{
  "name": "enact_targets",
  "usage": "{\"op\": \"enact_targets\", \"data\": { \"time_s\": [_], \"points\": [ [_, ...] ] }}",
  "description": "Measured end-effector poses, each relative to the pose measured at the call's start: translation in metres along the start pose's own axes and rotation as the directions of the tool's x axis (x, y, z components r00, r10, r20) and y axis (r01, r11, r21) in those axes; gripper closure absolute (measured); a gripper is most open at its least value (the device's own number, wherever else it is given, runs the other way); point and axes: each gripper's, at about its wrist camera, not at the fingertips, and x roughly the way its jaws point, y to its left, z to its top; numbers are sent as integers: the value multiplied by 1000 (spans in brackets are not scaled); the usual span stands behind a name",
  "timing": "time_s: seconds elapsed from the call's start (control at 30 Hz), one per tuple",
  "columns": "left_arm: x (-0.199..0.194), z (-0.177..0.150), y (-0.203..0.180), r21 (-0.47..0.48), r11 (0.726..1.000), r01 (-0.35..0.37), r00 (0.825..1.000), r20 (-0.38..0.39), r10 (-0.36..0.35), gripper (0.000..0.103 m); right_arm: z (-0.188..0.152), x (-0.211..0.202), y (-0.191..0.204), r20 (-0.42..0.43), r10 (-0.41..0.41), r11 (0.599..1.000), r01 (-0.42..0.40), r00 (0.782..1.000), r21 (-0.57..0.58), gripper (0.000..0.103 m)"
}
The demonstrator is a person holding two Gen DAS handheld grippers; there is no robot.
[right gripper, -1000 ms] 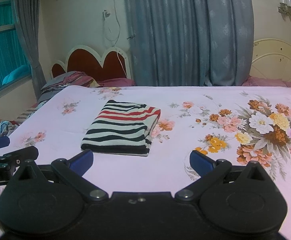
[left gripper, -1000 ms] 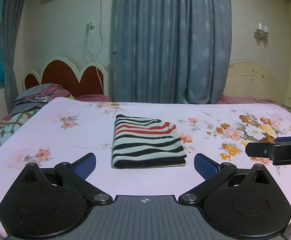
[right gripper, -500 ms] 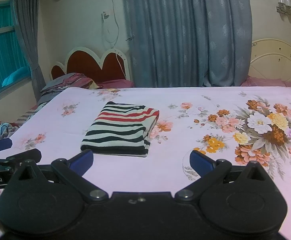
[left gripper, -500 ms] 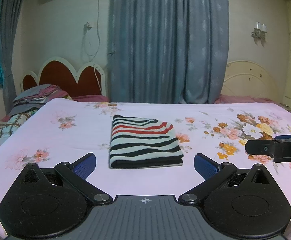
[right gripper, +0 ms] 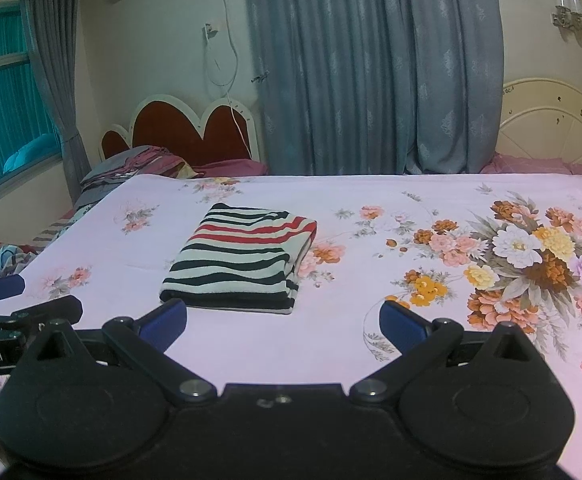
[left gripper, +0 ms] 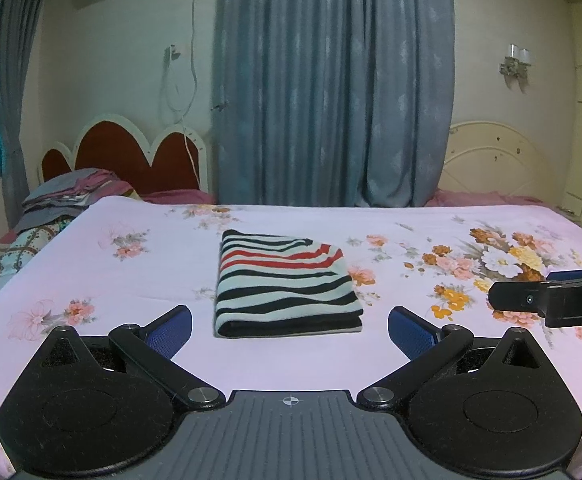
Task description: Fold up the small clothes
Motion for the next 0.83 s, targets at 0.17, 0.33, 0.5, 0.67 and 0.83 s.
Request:
{"op": "enact_targets", "data": {
  "time_s": [0.17, 0.33, 0.5, 0.67, 0.83],
  "points": [
    [0, 0, 0, 2, 1000, 4, 1000, 1, -4, 0, 1, -1, -1, 1, 4, 1000, -4, 1000, -5, 1],
    [1, 1, 3, -3, 1000, 17, 1000, 6, -17, 0, 1, 0, -1, 1, 6, 1000, -6, 1000, -9, 1],
    [2, 1, 7, -16, 1000, 12, 1000, 9, -12, 0, 1, 0, 0, -2, 8, 1000, -8, 1000, -10, 1],
    [1, 0, 6, -19, 1000, 5, 1000, 15, -4, 0, -1, 0, 0, -4, 16, 1000, -16, 1000, -14, 1],
    [-1, 1, 1, -16, 1000, 7, 1000, 17, -6, 0, -1, -1, 0, -5, 23, 1000, -23, 1000, -16, 1]
  ]
}}
